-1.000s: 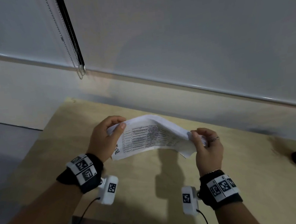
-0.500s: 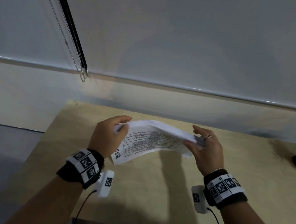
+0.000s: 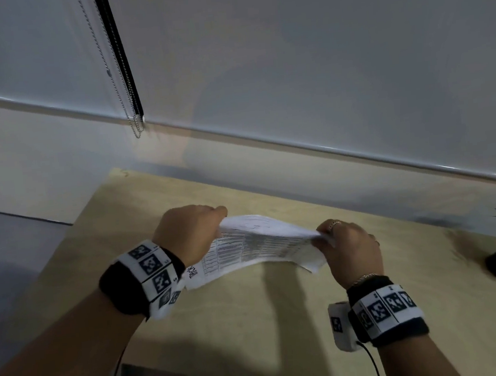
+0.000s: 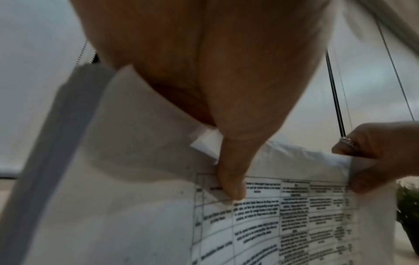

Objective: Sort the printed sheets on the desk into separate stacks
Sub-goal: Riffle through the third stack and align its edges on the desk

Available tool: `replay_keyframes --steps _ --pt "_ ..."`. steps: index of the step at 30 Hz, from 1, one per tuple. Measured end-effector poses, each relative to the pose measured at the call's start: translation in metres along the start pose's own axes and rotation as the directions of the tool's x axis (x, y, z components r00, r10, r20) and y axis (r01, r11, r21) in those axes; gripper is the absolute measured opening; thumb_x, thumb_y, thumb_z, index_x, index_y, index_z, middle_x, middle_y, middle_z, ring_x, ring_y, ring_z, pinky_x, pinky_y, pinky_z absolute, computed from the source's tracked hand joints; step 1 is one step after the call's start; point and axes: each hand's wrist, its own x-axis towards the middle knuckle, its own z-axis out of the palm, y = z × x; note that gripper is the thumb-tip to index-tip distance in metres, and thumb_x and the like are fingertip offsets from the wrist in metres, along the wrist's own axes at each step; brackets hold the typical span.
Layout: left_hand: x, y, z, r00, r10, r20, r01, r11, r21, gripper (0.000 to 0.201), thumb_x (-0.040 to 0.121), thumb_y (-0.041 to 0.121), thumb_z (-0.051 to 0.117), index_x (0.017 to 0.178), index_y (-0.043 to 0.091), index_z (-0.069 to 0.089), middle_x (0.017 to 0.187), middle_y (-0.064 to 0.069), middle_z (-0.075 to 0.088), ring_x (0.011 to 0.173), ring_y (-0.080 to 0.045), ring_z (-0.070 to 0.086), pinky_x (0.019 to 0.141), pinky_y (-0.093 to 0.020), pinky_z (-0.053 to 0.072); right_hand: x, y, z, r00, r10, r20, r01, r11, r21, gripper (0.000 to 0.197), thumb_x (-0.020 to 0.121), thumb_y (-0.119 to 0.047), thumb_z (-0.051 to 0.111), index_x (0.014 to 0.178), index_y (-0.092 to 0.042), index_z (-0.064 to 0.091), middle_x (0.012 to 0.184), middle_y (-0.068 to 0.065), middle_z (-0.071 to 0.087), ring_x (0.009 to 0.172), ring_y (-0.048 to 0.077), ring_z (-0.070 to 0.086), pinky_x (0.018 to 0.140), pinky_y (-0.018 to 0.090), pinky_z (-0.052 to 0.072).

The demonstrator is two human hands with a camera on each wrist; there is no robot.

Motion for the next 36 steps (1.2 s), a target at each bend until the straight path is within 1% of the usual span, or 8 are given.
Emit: replay_keyframes --steps 5,11,16,19,22,26,30,36 --pt "0.002 0.004 0.002 0.996 0.019 0.092 -0.015 0.999 -0.043 0.032 0.09 0.05 0.058 0.11 0.028 0.048 0.097 0.004 0.068 0.087 -0.023 0.066 0.062 -0.032 0.048 -0.006 0.001 0.0 0.998 -0.04 0.052 0.037 0.998 0.046 0.009 0.083 -0.031 0.068 0.087 -0.023 0.069 0.082 0.0 0.069 0.083 0.031 0.064 0.068 0.036 0.05" --pt "0.025 0.036 -0.02 0.994 0.105 -0.017 -0.107 0.981 -0.163 0.019 0.092 0.044 0.056 0.105 0.031 0.053 0.088 0.0 0.068 0.077 -0.03 0.064 0.06 -0.034 0.046 0.006 -0.025 -0.029 0.911 -0.286 -0.297 0.31 0.95 0.035 0.008 0.078 -0.021 0.071 0.086 -0.019 0.073 0.084 -0.001 0.072 0.079 0.031 0.065 0.066 0.041 0.054" --pt "0.029 0.016 -0.027 0.98 -0.122 -0.16 -0.018 0.738 -0.674 0.016 0.091 0.035 0.065 0.097 0.021 0.059 0.07 -0.002 0.063 0.063 -0.018 0.059 0.058 -0.03 0.043 0.02 -0.022 -0.039 0.805 0.184 -0.564 0.101 0.894 0.436 0.09 0.072 -0.029 0.082 0.146 -0.011 0.035 0.148 0.013 0.031 0.135 0.03 0.037 0.113 0.045 0.034" --pt "0.027 0.006 -0.028 0.971 -0.207 -0.118 -0.03 0.387 -0.922 0.021 0.089 0.029 0.069 0.107 0.018 0.067 0.088 -0.001 0.072 0.077 -0.009 0.066 0.073 -0.026 0.051 0.024 -0.018 -0.027 0.887 0.401 -0.229 -0.029 0.545 0.838 0.113 0.069 -0.021 0.087 0.153 -0.015 0.013 0.151 0.01 0.033 0.13 0.028 0.046 0.108 0.049 0.043" --pt "0.024 0.012 -0.028 0.957 -0.277 -0.092 -0.036 0.199 -0.979 0.027 0.089 0.028 0.069 0.113 0.015 0.068 0.102 0.003 0.076 0.096 -0.014 0.071 0.085 -0.029 0.056 0.022 -0.031 -0.033 0.965 0.259 0.041 -0.061 0.071 0.996 0.063 0.076 -0.003 0.076 0.133 0.0 0.049 0.111 0.01 0.071 0.094 0.022 0.07 0.079 0.039 0.057" --pt "0.017 0.028 -0.021 0.891 -0.409 -0.199 -0.084 0.283 -0.955 0.015 0.091 0.015 0.067 0.097 0.026 0.06 0.078 0.021 0.067 0.074 0.016 0.062 0.067 -0.005 0.046 0.016 -0.04 -0.044 0.942 0.28 -0.187 0.135 0.194 0.972 0.011 0.082 0.004 0.071 0.093 0.004 0.071 0.086 0.009 0.074 0.077 0.015 0.071 0.067 0.029 0.057" --pt "0.005 0.027 0.02 0.914 -0.4 -0.065 0.033 0.232 -0.972 0.056 0.085 0.049 0.069 0.12 0.007 0.062 0.104 0.003 0.072 0.098 -0.002 0.069 0.081 -0.029 0.057 -0.001 -0.038 -0.014 0.95 0.249 -0.187 0.068 0.421 0.904 0.028 0.074 0.004 0.078 0.075 -0.023 0.071 0.068 -0.019 0.072 0.063 -0.006 0.065 0.056 0.02 0.053" --pt "0.002 0.037 0.046 0.946 -0.322 0.026 0.098 0.211 -0.972 0.063 0.083 0.044 0.068 0.135 0.02 0.042 0.125 0.011 0.062 0.112 0.004 0.06 0.096 -0.027 0.048 -0.002 -0.028 0.028 0.936 0.351 0.04 -0.213 0.471 0.856 0.02 0.072 -0.009 0.084 0.086 -0.019 0.073 0.082 -0.008 0.074 0.076 0.01 0.072 0.072 0.048 0.061"
